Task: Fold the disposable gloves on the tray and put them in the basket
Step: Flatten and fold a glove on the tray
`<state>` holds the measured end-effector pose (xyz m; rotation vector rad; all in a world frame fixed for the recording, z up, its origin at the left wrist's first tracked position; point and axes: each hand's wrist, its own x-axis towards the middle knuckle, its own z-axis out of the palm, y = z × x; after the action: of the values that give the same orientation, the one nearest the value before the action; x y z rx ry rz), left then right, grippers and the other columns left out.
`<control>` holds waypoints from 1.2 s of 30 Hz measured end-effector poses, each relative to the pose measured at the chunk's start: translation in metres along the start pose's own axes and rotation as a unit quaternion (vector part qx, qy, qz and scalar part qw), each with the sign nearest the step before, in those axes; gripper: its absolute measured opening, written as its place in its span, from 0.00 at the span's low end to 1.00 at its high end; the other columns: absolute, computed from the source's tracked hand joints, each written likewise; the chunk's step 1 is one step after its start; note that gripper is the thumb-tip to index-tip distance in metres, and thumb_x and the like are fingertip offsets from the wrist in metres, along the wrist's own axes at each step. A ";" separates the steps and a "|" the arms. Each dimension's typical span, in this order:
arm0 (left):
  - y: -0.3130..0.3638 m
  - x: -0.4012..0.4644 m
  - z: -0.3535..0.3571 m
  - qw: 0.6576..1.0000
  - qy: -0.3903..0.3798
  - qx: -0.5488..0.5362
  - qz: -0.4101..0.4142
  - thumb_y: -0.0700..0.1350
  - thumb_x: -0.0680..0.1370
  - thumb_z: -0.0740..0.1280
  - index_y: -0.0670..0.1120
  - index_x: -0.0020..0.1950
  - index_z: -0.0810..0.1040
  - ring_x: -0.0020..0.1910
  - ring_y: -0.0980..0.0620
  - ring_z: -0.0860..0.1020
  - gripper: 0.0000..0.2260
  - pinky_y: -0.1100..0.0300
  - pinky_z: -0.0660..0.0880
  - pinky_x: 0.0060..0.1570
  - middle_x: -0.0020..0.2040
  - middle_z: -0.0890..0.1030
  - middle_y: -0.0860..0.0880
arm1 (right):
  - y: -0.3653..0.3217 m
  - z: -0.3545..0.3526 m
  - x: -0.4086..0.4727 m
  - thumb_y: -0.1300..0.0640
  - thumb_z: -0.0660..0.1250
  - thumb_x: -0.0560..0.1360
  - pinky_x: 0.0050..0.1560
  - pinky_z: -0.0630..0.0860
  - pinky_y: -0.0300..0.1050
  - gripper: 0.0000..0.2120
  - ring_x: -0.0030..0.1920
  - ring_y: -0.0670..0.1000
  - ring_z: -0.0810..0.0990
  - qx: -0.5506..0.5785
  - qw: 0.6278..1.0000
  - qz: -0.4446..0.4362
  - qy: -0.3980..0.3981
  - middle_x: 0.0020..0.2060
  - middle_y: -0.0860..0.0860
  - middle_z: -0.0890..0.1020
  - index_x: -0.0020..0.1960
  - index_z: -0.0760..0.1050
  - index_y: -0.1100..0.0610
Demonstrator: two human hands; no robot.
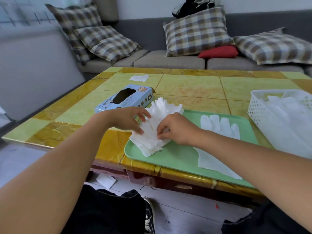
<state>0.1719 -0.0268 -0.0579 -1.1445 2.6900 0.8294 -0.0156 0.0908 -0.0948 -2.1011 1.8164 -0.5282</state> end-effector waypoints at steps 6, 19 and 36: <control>0.001 0.001 0.000 0.999 -0.040 -0.016 0.001 0.39 0.68 0.81 0.58 0.68 0.71 0.57 0.53 0.78 0.34 0.57 0.78 0.53 0.62 0.76 0.55 | 0.013 -0.008 -0.011 0.55 0.79 0.72 0.44 0.71 0.24 0.13 0.47 0.38 0.81 0.035 0.998 -0.011 -0.050 0.49 0.45 0.86 0.56 0.85 0.53; 0.006 0.006 0.000 0.999 -0.048 -0.001 -0.019 0.43 0.67 0.82 0.56 0.66 0.68 0.58 0.50 0.77 0.34 0.57 0.77 0.57 0.60 0.77 0.52 | 0.023 -0.046 -0.024 0.64 0.73 0.76 0.58 0.80 0.45 0.09 0.48 0.47 0.83 0.279 0.957 0.045 -0.065 0.51 0.58 0.87 0.55 0.84 0.63; 0.153 0.015 -0.006 0.877 0.114 -0.424 0.194 0.45 0.80 0.69 0.43 0.58 0.83 0.49 0.50 0.84 0.10 0.59 0.81 0.47 0.53 0.86 0.47 | 0.036 -0.124 -0.084 0.43 0.68 0.75 0.73 0.68 0.58 0.30 0.68 0.62 0.77 0.626 0.764 0.137 0.071 0.69 0.61 0.77 0.71 0.76 0.59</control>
<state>0.0560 0.0475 0.0102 -0.8064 2.8250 2.2237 -0.1157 0.1688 -0.0083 -0.8560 1.1341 -1.3406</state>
